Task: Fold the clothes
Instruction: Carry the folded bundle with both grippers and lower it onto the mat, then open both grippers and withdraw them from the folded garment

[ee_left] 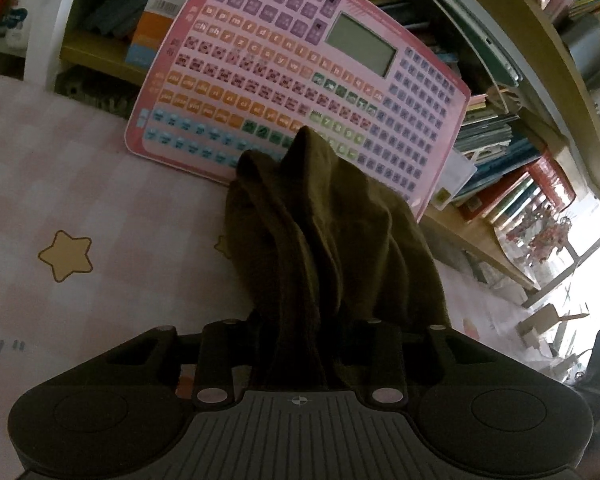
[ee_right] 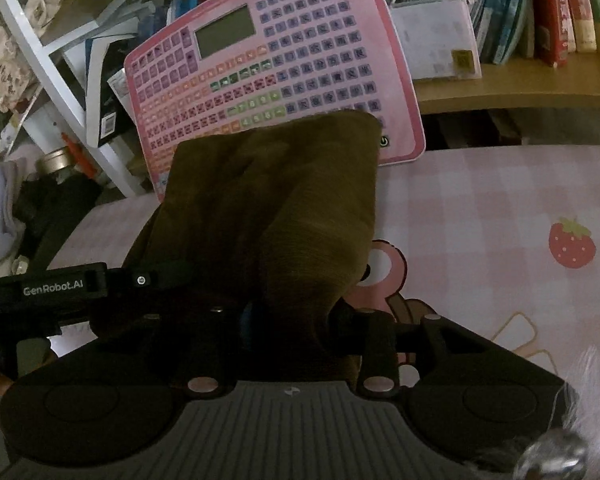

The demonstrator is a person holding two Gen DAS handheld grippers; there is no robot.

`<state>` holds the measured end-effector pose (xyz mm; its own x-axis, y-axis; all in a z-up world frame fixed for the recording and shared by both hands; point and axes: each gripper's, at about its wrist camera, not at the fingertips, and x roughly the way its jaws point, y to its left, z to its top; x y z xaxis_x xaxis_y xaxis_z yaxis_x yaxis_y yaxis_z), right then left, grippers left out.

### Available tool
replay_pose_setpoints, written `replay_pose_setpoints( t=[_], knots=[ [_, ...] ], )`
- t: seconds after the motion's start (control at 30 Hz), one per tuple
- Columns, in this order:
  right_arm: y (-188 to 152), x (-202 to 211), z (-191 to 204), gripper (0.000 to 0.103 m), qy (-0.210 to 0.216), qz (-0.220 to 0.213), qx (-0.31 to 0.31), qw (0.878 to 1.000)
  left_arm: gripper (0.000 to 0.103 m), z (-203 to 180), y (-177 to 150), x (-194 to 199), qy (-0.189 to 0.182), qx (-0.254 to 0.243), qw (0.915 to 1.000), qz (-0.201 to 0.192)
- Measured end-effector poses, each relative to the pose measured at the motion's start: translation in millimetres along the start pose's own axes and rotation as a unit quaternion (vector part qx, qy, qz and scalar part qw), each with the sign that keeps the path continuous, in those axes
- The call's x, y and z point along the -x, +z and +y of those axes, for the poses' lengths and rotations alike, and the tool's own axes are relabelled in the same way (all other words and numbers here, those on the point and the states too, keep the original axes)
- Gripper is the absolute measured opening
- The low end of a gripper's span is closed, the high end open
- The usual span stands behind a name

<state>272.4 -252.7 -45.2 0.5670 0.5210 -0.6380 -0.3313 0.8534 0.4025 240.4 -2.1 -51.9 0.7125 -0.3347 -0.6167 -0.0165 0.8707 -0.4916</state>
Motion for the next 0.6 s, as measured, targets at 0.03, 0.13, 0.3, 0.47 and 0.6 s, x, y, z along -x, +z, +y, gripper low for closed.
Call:
replay_pose_setpoints(
  t=[0.03,0.13,0.3,0.47,0.6],
  knots=[
    [0,1,1,0.042,-0.006,0.0,0.001,1.0,0.039,-1,0,0,0.004,0.0,1.0,0.0],
    [0,4,3,0.065,-0.028,0.001,0.001,1.0,0.049,-4,1,3,0.02,-0.007,0.9998,0.001],
    [0,17,3,0.075,-0.053,0.0,-0.016,0.998,0.049,-11,0,18,0.037,-0.022,0.999,-0.01],
    [-6,39,13,0.076,-0.074,-0.013,-0.02,0.997,0.051,-19,-8,44,0.036,-0.031,0.9985,-0.029],
    [-19,62,26,0.078,-0.092,-0.028,-0.02,0.995,0.066,-25,-26,68,0.052,-0.05,0.9967,-0.037]
  ],
)
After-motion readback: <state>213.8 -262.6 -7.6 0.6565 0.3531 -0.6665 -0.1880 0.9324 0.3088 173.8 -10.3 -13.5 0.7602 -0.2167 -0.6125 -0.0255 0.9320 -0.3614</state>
